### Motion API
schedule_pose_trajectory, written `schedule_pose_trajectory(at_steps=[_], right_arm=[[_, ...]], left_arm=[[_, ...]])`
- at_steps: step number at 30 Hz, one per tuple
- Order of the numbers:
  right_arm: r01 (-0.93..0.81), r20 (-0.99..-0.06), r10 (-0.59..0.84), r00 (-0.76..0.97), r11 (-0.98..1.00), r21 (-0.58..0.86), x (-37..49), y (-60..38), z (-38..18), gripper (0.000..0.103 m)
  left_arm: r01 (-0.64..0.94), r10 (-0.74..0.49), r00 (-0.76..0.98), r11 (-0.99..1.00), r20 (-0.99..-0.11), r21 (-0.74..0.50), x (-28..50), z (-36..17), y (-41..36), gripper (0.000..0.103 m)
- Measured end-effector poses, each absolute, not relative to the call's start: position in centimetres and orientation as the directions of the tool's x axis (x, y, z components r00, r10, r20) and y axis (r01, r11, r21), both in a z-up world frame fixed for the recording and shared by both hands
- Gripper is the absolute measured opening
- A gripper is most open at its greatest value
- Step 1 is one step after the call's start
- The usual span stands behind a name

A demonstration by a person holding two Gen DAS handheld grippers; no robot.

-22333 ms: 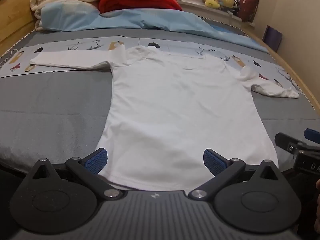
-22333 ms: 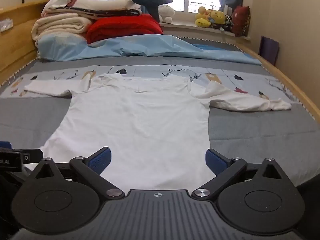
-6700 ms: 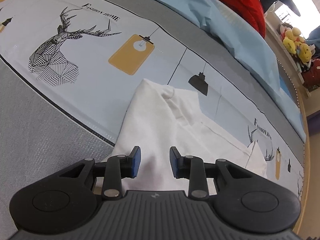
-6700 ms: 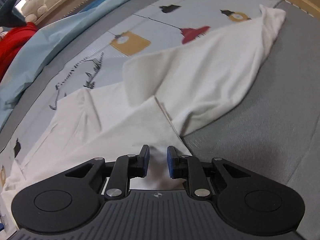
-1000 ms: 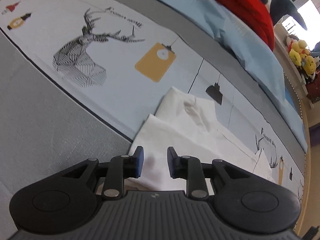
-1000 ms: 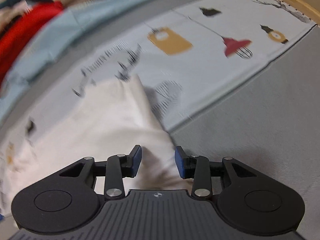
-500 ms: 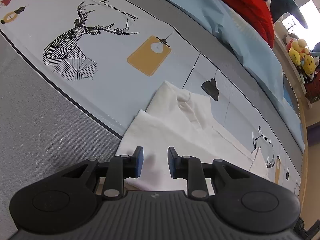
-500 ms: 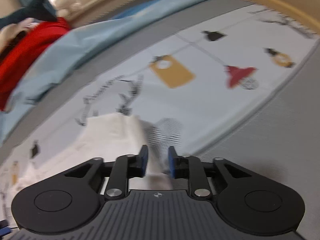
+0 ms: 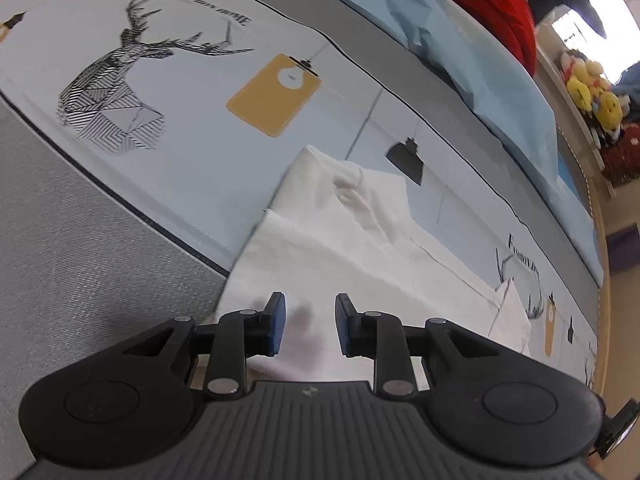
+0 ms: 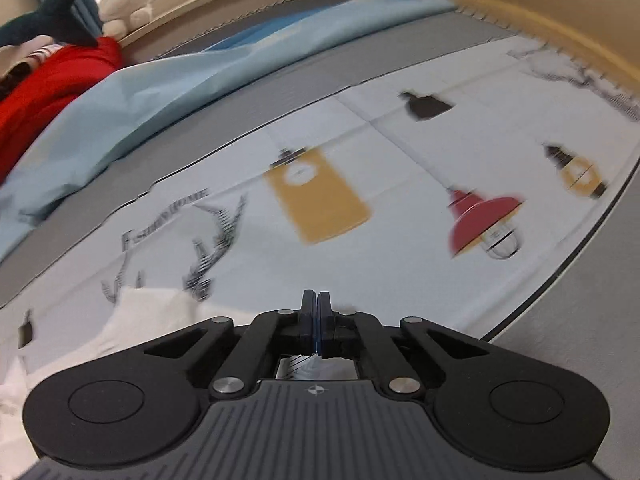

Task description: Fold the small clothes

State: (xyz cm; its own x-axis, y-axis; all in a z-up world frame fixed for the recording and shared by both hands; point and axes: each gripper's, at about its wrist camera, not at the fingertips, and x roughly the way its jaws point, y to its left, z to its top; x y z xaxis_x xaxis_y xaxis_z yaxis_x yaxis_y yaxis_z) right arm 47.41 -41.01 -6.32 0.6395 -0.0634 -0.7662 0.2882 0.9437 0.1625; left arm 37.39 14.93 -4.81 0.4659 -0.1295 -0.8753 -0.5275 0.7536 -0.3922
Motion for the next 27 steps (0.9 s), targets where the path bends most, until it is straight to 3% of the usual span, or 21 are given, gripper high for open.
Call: schedule_pose_trajectory(at_steps=[4, 8, 10, 13, 17, 23, 27], right_arm=[[0.219, -0.755, 0.044, 0.654, 0.945, 0.244, 46.5, -40.6, -5.4, 0.004], [-0.028, -0.730, 0.254, 0.635, 0.951, 0.307, 45.0, -37.7, -3.8, 0.005], [-0.164, -0.765, 0.344, 0.545, 0.938, 0.305, 44.3, -36.5, -4.4, 0.009], [-0.160, -0.897, 0.162, 0.412, 0.982, 0.104, 43.2, -36.1, -7.9, 0.010], [0.002, -0.908, 0.097, 0.408, 0.994, 0.107, 40.9, -38.6, -7.6, 0.028], [0.007, -0.818, 0.085, 0.570, 0.994, 0.108, 33.4, -38.6, -0.6, 0.028], [-0.031, -0.748, 0.120, 0.653, 0.991, 0.132, 26.6, -38.4, 3.2, 0.028]], left_arm=[[-0.506, -0.151, 0.466, 0.763, -0.872, -0.402, 37.6, -4.6, 14.6, 0.028], [-0.458, -0.188, 0.469, 0.784, -0.863, -0.419, 37.7, -4.3, 14.2, 0.032], [-0.424, -0.197, 0.455, 0.810, -0.868, -0.406, 37.7, -4.7, 14.0, 0.034], [-0.392, -0.182, 0.399, 0.852, -0.899, -0.346, 37.5, -6.5, 14.1, 0.034], [-0.363, -0.198, 0.328, 0.876, -0.924, -0.317, 35.7, -9.0, 14.7, 0.032], [-0.289, -0.130, 0.349, 0.927, -0.928, -0.239, 31.1, -5.8, 13.2, 0.034], [-0.233, -0.174, 0.375, 0.933, -0.911, -0.274, 26.9, -2.7, 12.2, 0.034]])
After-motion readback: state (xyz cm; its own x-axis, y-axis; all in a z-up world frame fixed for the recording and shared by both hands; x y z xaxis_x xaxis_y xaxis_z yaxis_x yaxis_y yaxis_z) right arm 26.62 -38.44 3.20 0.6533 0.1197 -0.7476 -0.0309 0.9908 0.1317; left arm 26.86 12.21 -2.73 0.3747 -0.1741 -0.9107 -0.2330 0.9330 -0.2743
